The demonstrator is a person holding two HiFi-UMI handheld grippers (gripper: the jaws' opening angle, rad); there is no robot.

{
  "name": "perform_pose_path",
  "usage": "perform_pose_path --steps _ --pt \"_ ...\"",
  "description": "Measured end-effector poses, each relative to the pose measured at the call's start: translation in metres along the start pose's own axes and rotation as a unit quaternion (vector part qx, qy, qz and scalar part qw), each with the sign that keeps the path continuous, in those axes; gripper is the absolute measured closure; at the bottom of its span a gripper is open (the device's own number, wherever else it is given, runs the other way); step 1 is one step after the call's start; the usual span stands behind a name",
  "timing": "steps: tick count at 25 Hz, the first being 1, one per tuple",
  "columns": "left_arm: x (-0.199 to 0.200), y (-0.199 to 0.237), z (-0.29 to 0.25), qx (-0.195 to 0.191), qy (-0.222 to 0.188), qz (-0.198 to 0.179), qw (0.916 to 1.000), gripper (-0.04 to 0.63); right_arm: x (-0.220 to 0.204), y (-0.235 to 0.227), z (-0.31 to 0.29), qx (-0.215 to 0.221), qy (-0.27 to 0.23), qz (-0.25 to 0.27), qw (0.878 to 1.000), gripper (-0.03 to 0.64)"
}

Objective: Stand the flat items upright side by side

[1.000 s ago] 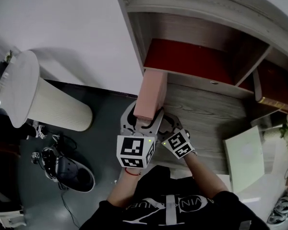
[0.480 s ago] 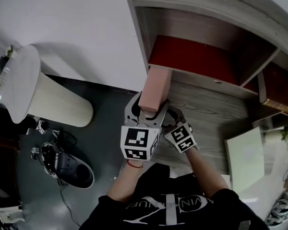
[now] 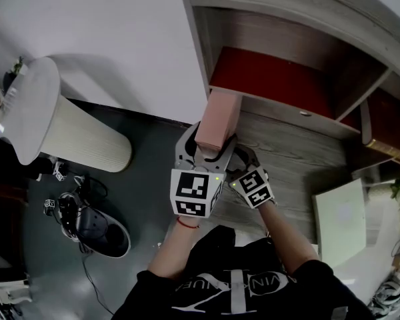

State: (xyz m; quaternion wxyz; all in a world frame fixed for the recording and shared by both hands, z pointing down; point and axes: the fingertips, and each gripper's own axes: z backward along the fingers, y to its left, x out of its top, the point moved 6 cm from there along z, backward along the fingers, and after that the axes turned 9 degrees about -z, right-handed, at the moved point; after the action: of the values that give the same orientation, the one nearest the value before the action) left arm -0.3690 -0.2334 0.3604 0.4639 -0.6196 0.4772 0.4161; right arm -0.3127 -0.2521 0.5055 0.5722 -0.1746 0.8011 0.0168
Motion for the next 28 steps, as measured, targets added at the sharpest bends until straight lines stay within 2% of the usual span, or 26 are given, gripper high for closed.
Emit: perform_pose_path --steps 5,9,18,23,28 --pt "0.002 -0.003 0.010 0.016 -0.009 -0.022 0.9996 0.267 -0.002 0.001 0.002 -0.003 0.006 -0.008 1.000 0.309" --pt "-0.002 -0.003 0.018 0.021 -0.008 -0.012 0.9997 0.267 -0.003 0.002 0.007 0.010 0.022 -0.001 1.000 0.314" --pt "-0.006 -0.016 0.036 0.029 -0.004 -0.008 0.9995 0.267 0.004 0.010 0.036 0.012 0.002 -0.010 1.000 0.305" --pt "-0.012 -0.024 0.053 0.063 0.002 -0.021 0.9978 0.267 -0.003 0.011 0.060 0.002 -0.004 -0.017 1.000 0.305" --pt "-0.007 -0.041 0.064 0.083 -0.012 -0.033 0.9959 0.267 -0.003 0.009 0.088 -0.018 -0.022 -0.026 0.999 0.305"
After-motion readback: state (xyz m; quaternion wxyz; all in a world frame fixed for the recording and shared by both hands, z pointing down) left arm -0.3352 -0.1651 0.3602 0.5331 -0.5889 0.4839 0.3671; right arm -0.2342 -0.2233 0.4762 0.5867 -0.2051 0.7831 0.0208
